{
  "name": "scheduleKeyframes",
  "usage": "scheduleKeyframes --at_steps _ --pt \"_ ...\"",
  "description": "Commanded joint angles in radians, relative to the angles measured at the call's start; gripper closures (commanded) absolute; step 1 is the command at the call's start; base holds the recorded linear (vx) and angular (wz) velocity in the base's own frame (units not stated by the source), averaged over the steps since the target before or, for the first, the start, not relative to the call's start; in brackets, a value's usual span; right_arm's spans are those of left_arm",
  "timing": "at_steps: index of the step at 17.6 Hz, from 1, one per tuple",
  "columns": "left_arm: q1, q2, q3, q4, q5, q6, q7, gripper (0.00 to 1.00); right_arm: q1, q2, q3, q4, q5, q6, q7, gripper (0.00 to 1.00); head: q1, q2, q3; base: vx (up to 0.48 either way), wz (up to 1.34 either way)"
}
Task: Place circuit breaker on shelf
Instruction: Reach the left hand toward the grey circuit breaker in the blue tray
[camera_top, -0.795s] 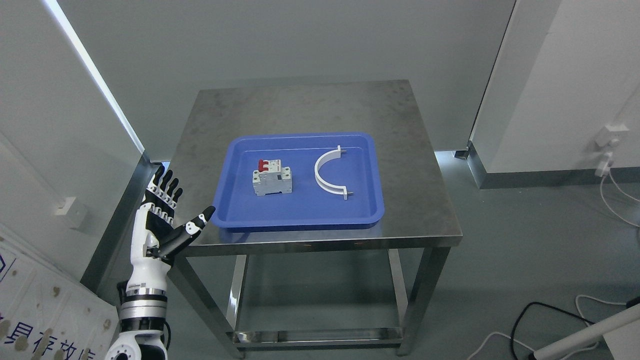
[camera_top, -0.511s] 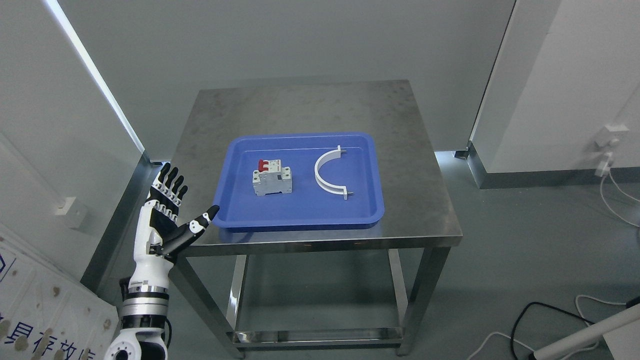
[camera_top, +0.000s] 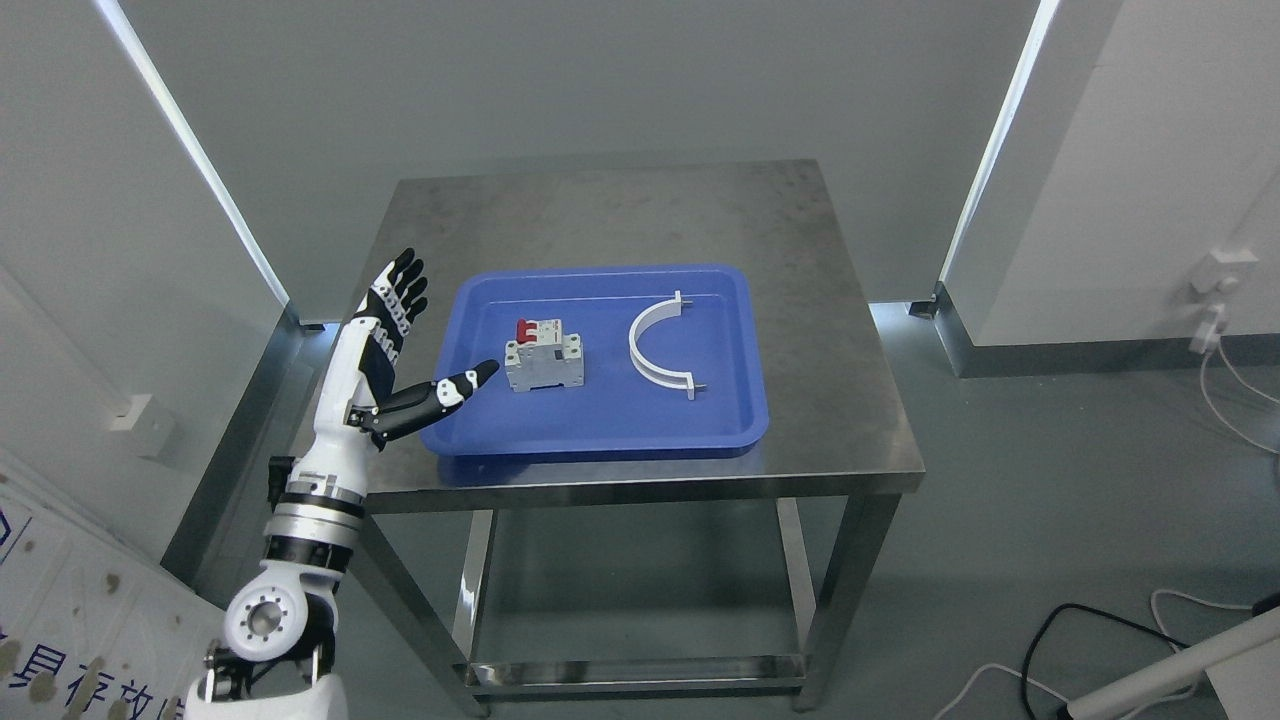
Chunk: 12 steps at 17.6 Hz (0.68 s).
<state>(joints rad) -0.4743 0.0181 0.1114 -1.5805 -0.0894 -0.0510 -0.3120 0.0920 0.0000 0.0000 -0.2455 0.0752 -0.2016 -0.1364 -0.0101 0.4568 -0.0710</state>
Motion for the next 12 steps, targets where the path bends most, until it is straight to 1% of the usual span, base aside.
scheduleKeyframes --at_steps 1,2,3,5,8,10,12 --pt "-0.194 0.078 -0.143 0.113 -0.199 0.136 -0.100 0.02 0.000 -0.017 0.020 0.000 0.000 0.280 0.000 0.00 0.0000 0.000 0.000 0.000 0.00" --pt "-0.217 0.080 -0.172 0.117 -0.235 0.211 -0.130 0.02 0.000 -0.017 0.020 0.000 0.000 0.280 0.000 0.00 0.0000 0.000 0.000 0.000 0.00" --pt "-0.237 0.083 -0.194 0.149 -0.286 0.250 -0.148 0.02 0.000 -0.017 0.020 0.000 0.000 0.280 0.000 0.00 0.0000 0.000 0.000 0.000 0.00" --pt "-0.250 0.083 -0.202 0.200 -0.369 0.255 -0.176 0.02 0.000 -0.017 0.020 0.000 0.000 0.280 0.000 0.00 0.0000 0.000 0.000 0.007 0.00" --pt "-0.237 0.091 -0.202 0.198 -0.383 0.257 -0.212 0.03 0.000 -0.017 0.020 0.000 0.000 0.280 0.000 0.00 0.0000 0.000 0.000 0.014 -0.03" --pt "-0.237 0.130 -0.203 0.200 -0.385 0.257 -0.246 0.05 0.000 -0.017 0.020 0.000 0.000 0.280 0.000 0.00 0.0000 0.000 0.000 0.012 0.00" --pt "-0.237 0.160 -0.203 0.205 -0.410 0.257 -0.248 0.07 0.000 -0.017 0.020 0.000 0.000 0.280 0.000 0.00 0.0000 0.000 0.000 0.002 0.02"
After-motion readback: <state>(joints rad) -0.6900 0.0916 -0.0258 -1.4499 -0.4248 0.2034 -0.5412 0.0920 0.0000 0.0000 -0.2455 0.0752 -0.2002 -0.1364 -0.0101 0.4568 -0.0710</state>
